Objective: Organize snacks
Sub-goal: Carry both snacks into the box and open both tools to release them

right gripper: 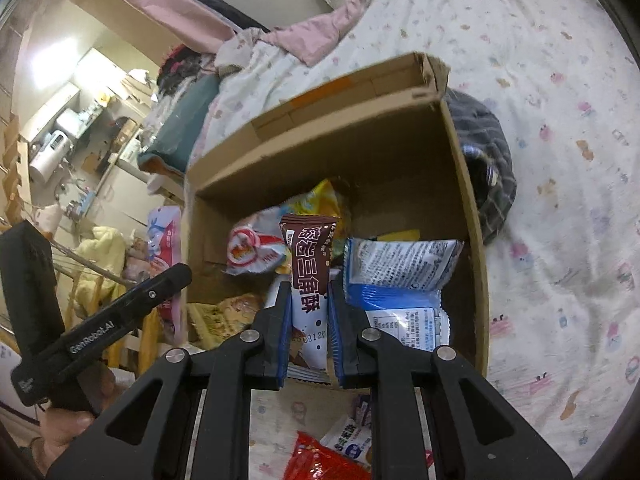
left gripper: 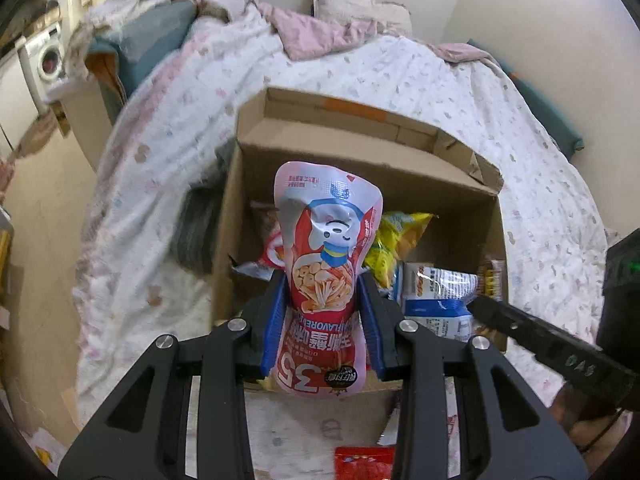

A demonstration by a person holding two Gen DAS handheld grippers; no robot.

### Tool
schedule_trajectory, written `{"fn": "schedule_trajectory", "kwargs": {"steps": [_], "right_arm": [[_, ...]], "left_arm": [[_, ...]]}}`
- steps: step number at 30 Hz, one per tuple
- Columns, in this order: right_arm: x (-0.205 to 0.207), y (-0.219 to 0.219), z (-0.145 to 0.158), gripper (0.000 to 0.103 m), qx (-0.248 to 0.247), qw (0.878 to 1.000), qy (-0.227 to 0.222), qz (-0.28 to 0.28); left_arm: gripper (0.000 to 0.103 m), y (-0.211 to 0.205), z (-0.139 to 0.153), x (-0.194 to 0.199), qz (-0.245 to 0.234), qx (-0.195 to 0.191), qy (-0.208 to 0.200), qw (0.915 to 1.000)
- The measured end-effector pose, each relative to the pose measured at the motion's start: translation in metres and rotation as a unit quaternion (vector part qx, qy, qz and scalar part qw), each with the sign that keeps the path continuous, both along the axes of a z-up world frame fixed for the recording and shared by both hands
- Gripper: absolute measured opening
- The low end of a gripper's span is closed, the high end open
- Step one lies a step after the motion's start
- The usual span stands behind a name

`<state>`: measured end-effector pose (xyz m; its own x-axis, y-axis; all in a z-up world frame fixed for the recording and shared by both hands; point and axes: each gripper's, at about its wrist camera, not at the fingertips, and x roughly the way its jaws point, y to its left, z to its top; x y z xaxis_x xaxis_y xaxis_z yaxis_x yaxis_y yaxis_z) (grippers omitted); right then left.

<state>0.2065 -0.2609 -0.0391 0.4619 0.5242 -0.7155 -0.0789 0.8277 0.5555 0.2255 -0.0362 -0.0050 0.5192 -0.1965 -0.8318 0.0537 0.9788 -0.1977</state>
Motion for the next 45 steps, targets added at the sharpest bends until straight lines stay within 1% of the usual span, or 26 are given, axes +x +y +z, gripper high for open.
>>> {"fn": "schedule_trajectory", "kwargs": {"steps": [4,7,12,14,19,26,35,37,39,40,42,45], "right_arm": [[0.007,0.011,-0.005,0.018,-0.005,1.0,0.004,0.015],[0.011,0.019,-0.004,0.018,-0.014,1.0,-0.003,0.025],[0.014,0.021,-0.011,0.018,-0.012,1.0,0.006,0.028],[0.016,0.022,-0.014,0.018,-0.013,0.999,0.01,0.028],[0.019,0.022,-0.019,0.018,-0.012,1.0,0.016,0.024],[0.019,0.023,-0.018,0.018,-0.013,1.0,0.012,0.026],[0.018,0.022,-0.018,0.018,-0.012,0.999,0.014,0.029],[0.018,0.022,-0.017,0.018,-0.015,0.999,0.011,0.029],[0.018,0.021,-0.017,0.018,-0.015,0.999,0.01,0.028],[0.018,0.021,-0.017,0.018,-0.013,0.999,0.011,0.028],[0.019,0.021,-0.017,0.018,-0.013,0.999,0.013,0.027],[0.019,0.022,-0.016,0.018,-0.014,0.999,0.011,0.029]], "left_arm": [[0.031,-0.01,-0.008,0.002,-0.017,0.027,0.0,0.9995],[0.031,-0.01,-0.013,0.005,-0.012,0.034,0.01,0.9993],[0.031,0.002,-0.021,0.007,0.008,0.025,0.041,0.9988],[0.032,0.004,-0.022,0.006,0.008,0.025,0.045,0.9986],[0.034,-0.002,-0.018,0.005,-0.001,0.032,0.035,0.9989],[0.036,-0.009,-0.013,0.001,-0.013,0.05,0.016,0.9985],[0.039,-0.007,-0.011,-0.001,-0.01,0.058,0.004,0.9983],[0.04,-0.008,-0.01,-0.001,-0.011,0.062,0.003,0.998],[0.046,-0.008,-0.009,-0.002,-0.011,0.062,0.0,0.998],[0.048,-0.008,-0.008,-0.002,-0.011,0.063,-0.001,0.9979],[0.053,-0.008,-0.008,-0.002,-0.009,0.071,-0.004,0.9974],[0.058,-0.008,-0.008,-0.002,-0.004,0.08,-0.004,0.9968]]}}
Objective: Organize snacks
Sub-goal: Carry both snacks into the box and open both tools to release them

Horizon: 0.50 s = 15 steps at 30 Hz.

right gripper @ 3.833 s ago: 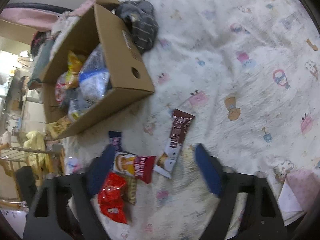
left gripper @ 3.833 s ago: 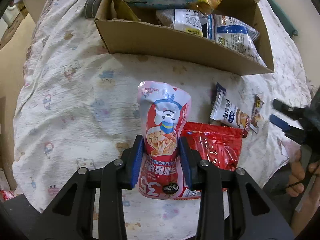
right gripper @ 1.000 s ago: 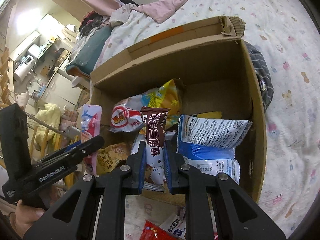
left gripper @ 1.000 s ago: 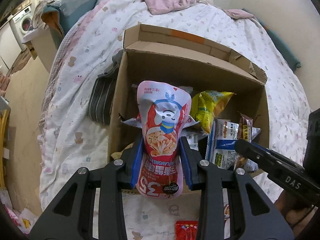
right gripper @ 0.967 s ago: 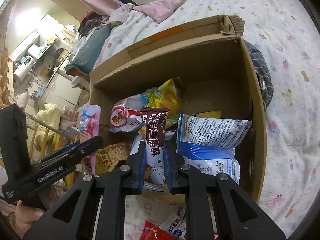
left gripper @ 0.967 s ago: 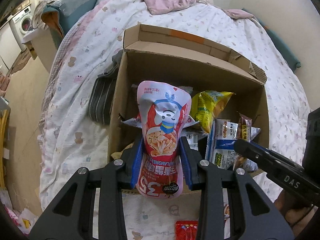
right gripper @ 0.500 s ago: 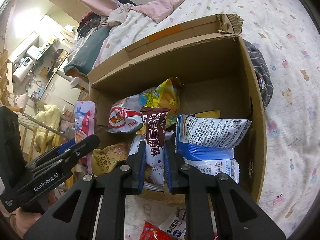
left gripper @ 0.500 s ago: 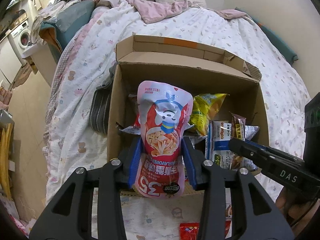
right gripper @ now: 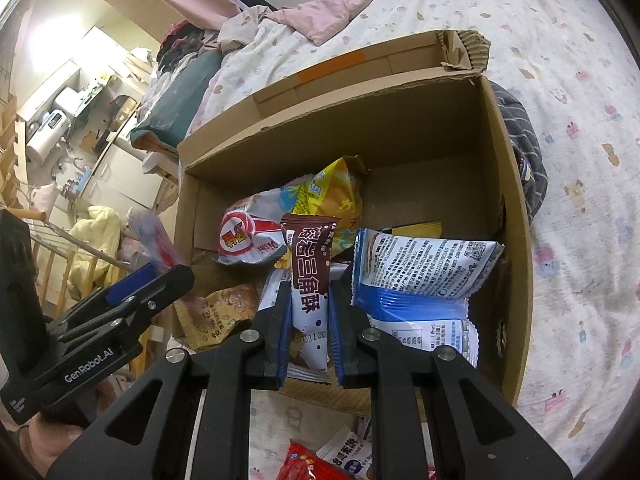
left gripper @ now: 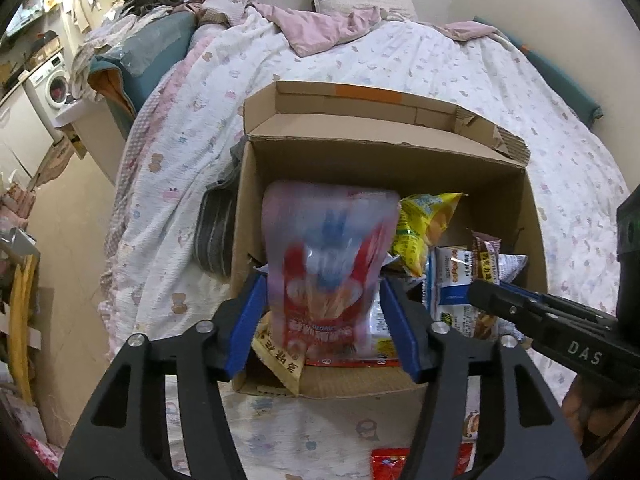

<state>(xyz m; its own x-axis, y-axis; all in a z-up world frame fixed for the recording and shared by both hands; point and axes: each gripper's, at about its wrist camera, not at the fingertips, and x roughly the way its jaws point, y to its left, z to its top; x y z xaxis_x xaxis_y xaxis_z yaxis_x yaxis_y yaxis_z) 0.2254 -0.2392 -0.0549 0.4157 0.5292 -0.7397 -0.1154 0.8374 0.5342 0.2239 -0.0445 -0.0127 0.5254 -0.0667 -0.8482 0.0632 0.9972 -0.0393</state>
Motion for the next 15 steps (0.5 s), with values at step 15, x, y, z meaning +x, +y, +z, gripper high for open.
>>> {"fn": "schedule_trajectory", "kwargs": {"steps": [15], "right_arm": [[-0.001,-0.009,0.011,0.036,0.014,1.0,-0.025,-0.011]], "left_arm": [[0.082,0.007,0.008,0.0,0.012,-0.013,-0.014,0.9997]]}}
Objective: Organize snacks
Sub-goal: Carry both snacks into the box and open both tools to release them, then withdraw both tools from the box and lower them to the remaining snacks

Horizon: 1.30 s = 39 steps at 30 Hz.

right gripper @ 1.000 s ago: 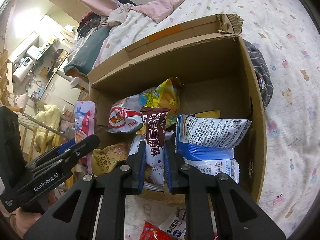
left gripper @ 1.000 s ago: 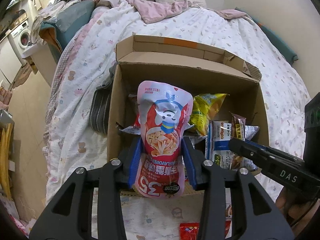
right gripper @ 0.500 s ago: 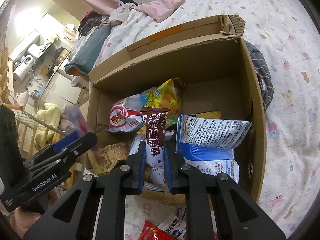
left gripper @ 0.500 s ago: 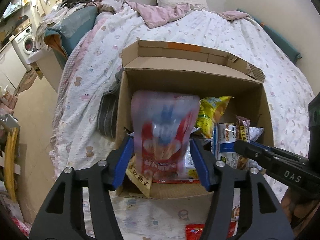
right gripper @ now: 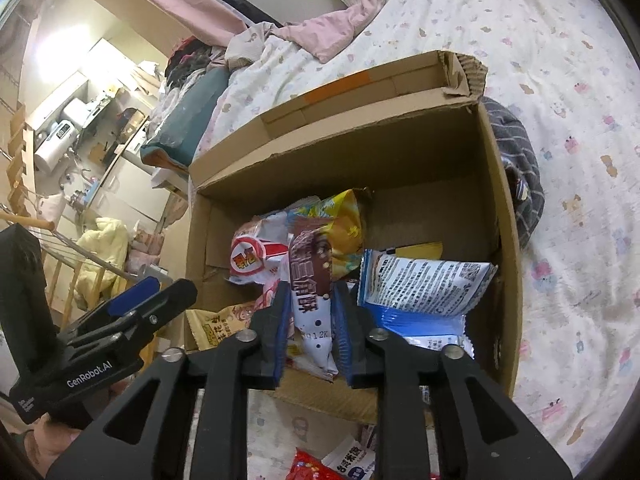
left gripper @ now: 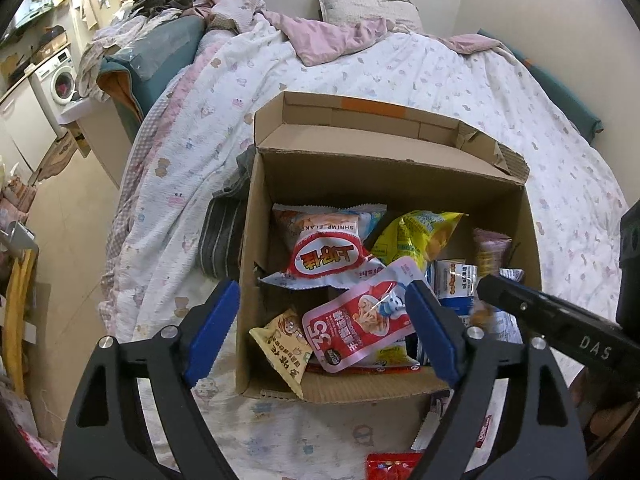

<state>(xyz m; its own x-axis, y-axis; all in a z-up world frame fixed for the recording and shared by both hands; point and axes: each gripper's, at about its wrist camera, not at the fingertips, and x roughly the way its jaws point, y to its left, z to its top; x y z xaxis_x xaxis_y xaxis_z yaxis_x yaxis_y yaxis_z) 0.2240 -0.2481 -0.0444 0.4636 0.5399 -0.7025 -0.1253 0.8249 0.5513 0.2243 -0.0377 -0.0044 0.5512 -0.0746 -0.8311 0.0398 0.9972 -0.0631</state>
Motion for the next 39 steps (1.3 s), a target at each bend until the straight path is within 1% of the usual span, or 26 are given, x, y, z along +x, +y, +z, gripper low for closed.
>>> {"fn": "schedule_trajectory", "kwargs": {"steps": [1,2,3,10,16,19,21,23,28,33,37,39], "right_arm": [[0.001,0.0,0.0,0.044,-0.002,1.0,0.001,-0.001],[0.001,-0.001,0.001,0.061,-0.002,1.0,0.003,-0.004],[0.0,-0.003,0.002,0.068,0.0,1.0,0.0,-0.008],[-0.007,-0.01,0.012,0.069,0.001,1.0,-0.009,-0.017],[-0.026,-0.013,0.024,0.069,-0.005,1.0,-0.018,-0.01],[-0.035,-0.016,0.029,0.069,-0.005,1.0,-0.021,-0.012],[-0.041,-0.018,0.033,0.069,-0.005,1.0,-0.029,-0.011],[-0.049,-0.02,0.037,0.069,-0.01,0.999,-0.034,-0.011],[-0.065,-0.029,0.036,0.069,-0.004,0.999,-0.023,-0.026],[-0.082,-0.032,0.039,0.069,-0.013,0.999,-0.024,-0.026],[-0.094,-0.036,0.038,0.069,-0.025,0.999,-0.019,-0.027],[-0.102,-0.04,0.034,0.072,-0.021,0.999,-0.012,-0.028]], "left_arm": [[0.082,0.0,0.0,-0.001,-0.001,0.0,0.001,1.0],[0.082,0.0,0.0,-0.001,-0.002,0.0,0.002,1.0],[0.082,0.0,0.0,-0.002,-0.005,-0.001,0.003,1.0],[0.082,-0.002,0.005,-0.013,-0.013,0.002,-0.017,0.9998],[0.082,-0.002,0.012,-0.025,-0.016,0.003,-0.025,0.9996],[0.082,-0.002,0.021,-0.033,-0.031,0.01,-0.039,0.9987],[0.082,0.002,0.03,-0.04,-0.029,0.012,-0.052,0.9982],[0.082,0.006,0.034,-0.046,-0.027,0.007,-0.055,0.9981],[0.082,0.015,0.034,-0.068,-0.027,-0.015,-0.042,0.9986],[0.082,0.02,0.028,-0.087,-0.026,-0.015,-0.034,0.999],[0.082,0.023,0.021,-0.1,-0.026,-0.02,-0.018,0.9993],[0.082,0.023,0.018,-0.104,-0.027,-0.027,-0.008,0.9992]]}}
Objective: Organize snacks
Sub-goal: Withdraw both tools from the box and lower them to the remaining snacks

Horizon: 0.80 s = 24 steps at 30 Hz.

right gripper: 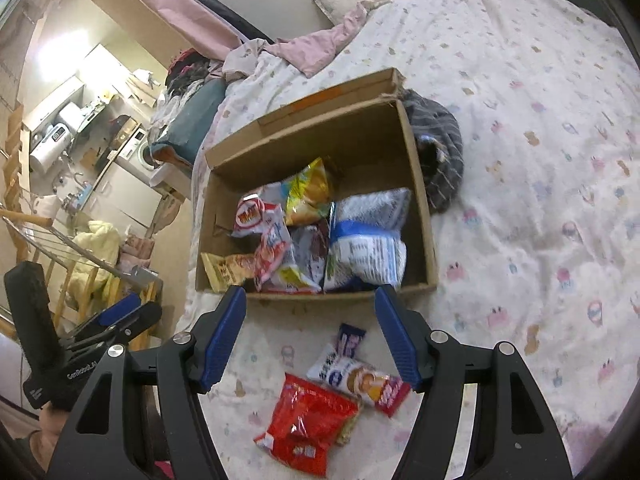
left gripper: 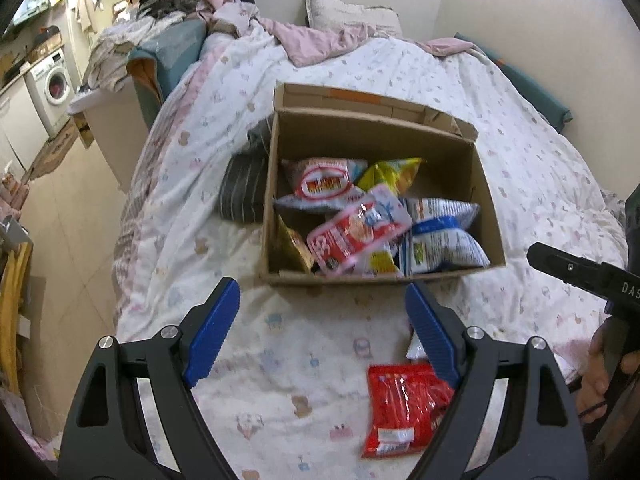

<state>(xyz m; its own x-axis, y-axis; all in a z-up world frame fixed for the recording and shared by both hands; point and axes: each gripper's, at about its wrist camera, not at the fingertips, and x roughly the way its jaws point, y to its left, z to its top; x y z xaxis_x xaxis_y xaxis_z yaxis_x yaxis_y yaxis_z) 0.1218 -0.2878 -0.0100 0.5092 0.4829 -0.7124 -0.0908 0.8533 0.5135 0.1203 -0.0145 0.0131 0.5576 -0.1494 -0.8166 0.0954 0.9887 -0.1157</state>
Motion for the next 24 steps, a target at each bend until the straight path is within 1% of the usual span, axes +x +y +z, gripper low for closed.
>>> {"fn": "schedule_trajectory", "kwargs": {"steps": [3,7,9,10,11,12,14,16,18,21,24], "right_arm": [[-0.008,-0.003,-0.004,0.074,0.001,1.0,0.011,-0.003],[-0.018,-0.006,-0.012,0.077,-0.013,0.999,0.032,-0.01],[-0.023,-0.009,-0.024,0.078,-0.037,0.997,0.06,-0.019],[-0.024,-0.011,-0.028,0.078,-0.041,0.996,0.07,-0.023],[-0.025,-0.014,-0.036,0.078,-0.043,0.995,0.088,-0.029],[-0.026,-0.016,-0.043,0.078,-0.041,0.993,0.105,-0.033],[-0.026,-0.019,-0.05,0.078,-0.031,0.991,0.126,-0.035],[-0.027,-0.02,-0.053,0.078,-0.03,0.99,0.133,-0.034],[-0.029,-0.021,-0.052,0.078,-0.04,0.99,0.131,-0.036],[-0.031,-0.025,-0.05,0.078,-0.035,0.99,0.128,-0.041],[-0.031,-0.029,-0.051,0.078,-0.032,0.989,0.132,-0.049]], "left_arm": [[0.082,-0.004,-0.003,-0.005,-0.007,-0.002,0.011,0.9999],[0.082,-0.016,-0.014,-0.015,-0.034,0.008,0.031,0.9989],[0.082,-0.025,-0.025,-0.019,-0.055,0.01,0.051,0.9971],[0.082,-0.029,-0.03,-0.022,-0.062,0.011,0.061,0.9961],[0.082,-0.033,-0.036,-0.024,-0.072,0.012,0.073,0.9946],[0.082,-0.037,-0.042,-0.025,-0.082,0.01,0.088,0.9927],[0.082,-0.046,-0.052,-0.028,-0.099,0.009,0.111,0.9888],[0.082,-0.054,-0.061,-0.031,-0.119,0.014,0.13,0.9842],[0.082,-0.063,-0.071,-0.032,-0.139,0.014,0.158,0.9775],[0.082,-0.07,-0.087,-0.033,-0.13,-0.008,0.196,0.9719],[0.082,-0.082,-0.107,-0.034,-0.122,-0.029,0.24,0.9628]]}}
